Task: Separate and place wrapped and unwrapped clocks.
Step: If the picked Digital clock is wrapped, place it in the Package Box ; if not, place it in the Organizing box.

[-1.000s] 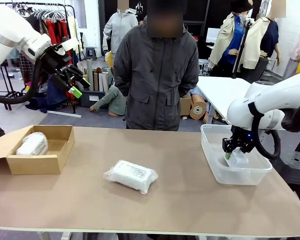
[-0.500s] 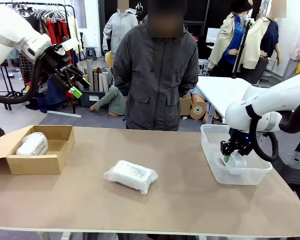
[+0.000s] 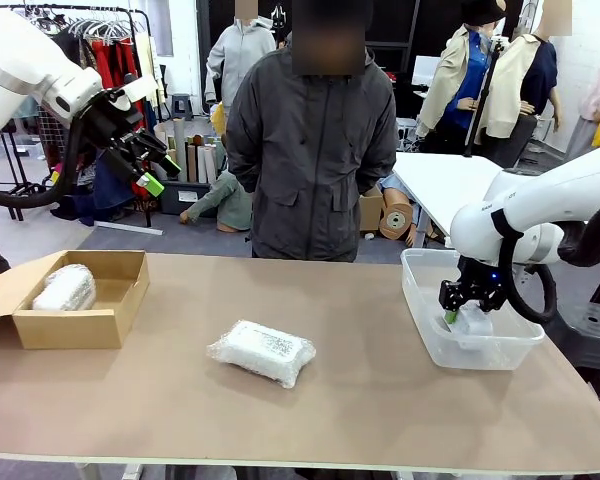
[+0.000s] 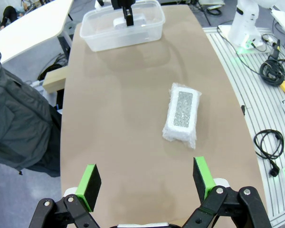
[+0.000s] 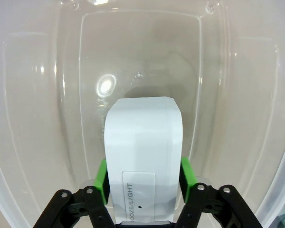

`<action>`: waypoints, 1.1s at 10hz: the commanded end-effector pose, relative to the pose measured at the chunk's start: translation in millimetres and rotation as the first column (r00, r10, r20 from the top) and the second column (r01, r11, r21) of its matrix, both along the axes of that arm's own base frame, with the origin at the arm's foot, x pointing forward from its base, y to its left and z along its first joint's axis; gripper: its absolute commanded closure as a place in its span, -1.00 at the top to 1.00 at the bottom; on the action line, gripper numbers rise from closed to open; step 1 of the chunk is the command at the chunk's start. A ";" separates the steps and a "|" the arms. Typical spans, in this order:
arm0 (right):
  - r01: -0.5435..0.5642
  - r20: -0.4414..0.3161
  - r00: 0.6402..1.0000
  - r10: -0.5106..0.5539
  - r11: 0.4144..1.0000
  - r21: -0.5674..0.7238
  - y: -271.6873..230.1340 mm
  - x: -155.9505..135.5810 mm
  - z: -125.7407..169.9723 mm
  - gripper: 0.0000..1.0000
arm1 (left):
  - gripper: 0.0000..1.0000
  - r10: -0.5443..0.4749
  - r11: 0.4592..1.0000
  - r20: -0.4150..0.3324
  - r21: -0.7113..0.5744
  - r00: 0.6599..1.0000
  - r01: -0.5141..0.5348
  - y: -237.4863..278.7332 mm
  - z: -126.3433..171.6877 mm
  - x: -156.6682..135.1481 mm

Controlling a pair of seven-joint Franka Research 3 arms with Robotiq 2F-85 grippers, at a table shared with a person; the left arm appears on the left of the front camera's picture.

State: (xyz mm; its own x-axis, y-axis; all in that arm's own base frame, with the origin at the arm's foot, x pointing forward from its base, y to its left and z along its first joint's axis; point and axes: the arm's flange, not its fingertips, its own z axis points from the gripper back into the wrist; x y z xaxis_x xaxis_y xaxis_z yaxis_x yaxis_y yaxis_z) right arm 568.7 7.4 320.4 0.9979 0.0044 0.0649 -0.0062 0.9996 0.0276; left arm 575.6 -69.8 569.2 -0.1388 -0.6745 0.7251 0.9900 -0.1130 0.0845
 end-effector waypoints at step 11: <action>-0.024 -0.072 0.997 0.019 0.997 -0.067 26.0 -16.0 58.5 1.00 | 1.00 -0.005 1.000 -0.001 -0.006 1.000 0.005 0.2 1.5 -1.2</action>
